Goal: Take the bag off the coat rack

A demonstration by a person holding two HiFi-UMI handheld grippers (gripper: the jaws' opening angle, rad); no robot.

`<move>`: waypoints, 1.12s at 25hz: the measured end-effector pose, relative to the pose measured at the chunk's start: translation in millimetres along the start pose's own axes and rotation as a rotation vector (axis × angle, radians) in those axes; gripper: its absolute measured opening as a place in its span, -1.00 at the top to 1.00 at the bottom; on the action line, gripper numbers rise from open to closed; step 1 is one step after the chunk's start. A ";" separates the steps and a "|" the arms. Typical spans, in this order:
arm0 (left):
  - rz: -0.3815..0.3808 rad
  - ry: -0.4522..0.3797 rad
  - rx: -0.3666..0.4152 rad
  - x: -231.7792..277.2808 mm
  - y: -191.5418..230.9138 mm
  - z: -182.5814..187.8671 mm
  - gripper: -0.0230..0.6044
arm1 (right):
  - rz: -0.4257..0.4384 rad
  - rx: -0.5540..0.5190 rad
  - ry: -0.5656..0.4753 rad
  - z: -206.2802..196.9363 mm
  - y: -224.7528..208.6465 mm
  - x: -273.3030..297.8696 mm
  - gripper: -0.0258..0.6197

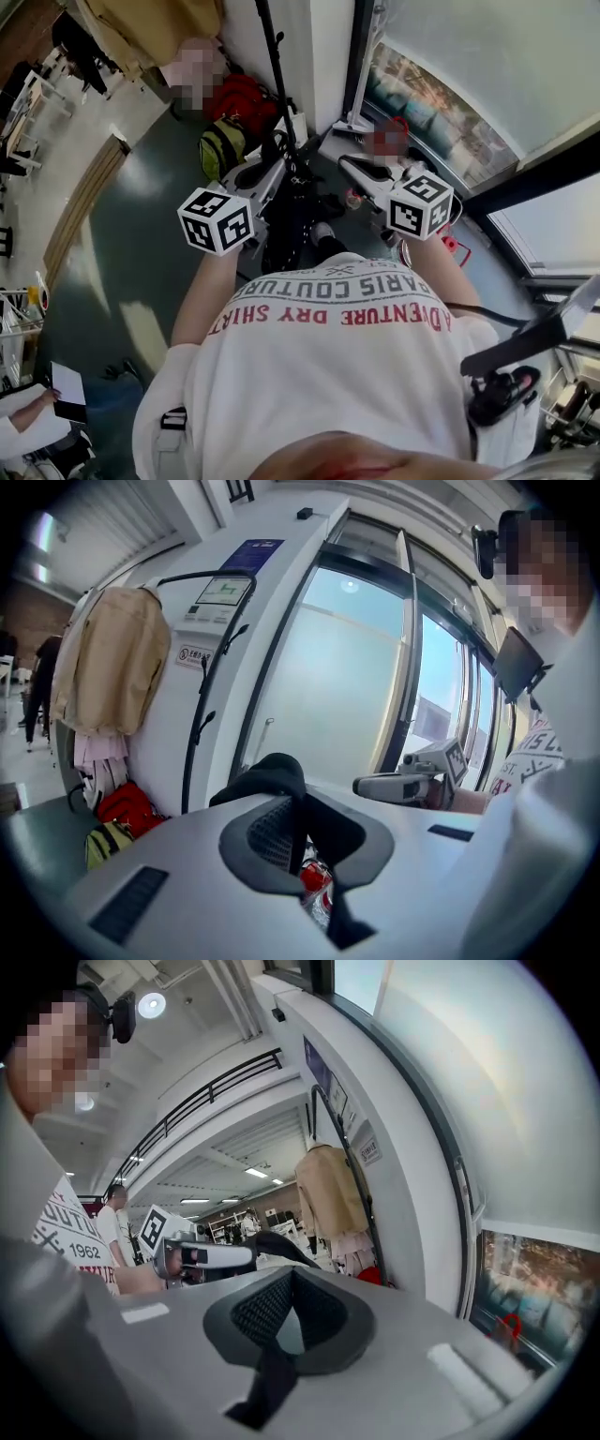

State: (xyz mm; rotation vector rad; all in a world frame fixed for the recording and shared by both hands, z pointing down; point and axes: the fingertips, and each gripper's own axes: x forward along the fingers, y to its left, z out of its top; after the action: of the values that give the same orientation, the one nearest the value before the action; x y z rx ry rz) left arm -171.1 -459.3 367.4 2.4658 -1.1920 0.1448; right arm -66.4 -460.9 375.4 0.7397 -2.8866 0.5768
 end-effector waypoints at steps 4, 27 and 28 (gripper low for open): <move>0.009 -0.003 -0.016 -37.3 -17.8 -15.0 0.88 | -0.010 0.002 0.004 -12.4 31.1 -19.2 0.92; 0.028 -0.043 -0.096 -207.6 -216.8 -141.8 0.88 | -0.045 0.015 0.035 -152.2 218.8 -221.6 0.92; 0.027 -0.051 -0.102 -217.5 -233.0 -149.1 0.88 | -0.050 0.010 0.031 -160.1 232.3 -238.8 0.92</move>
State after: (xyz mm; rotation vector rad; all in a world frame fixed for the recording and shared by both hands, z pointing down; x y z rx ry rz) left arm -117.2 -111.6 376.3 2.3792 -1.2238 0.0279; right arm 32.0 -105.4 399.1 0.7945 -2.8297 0.5924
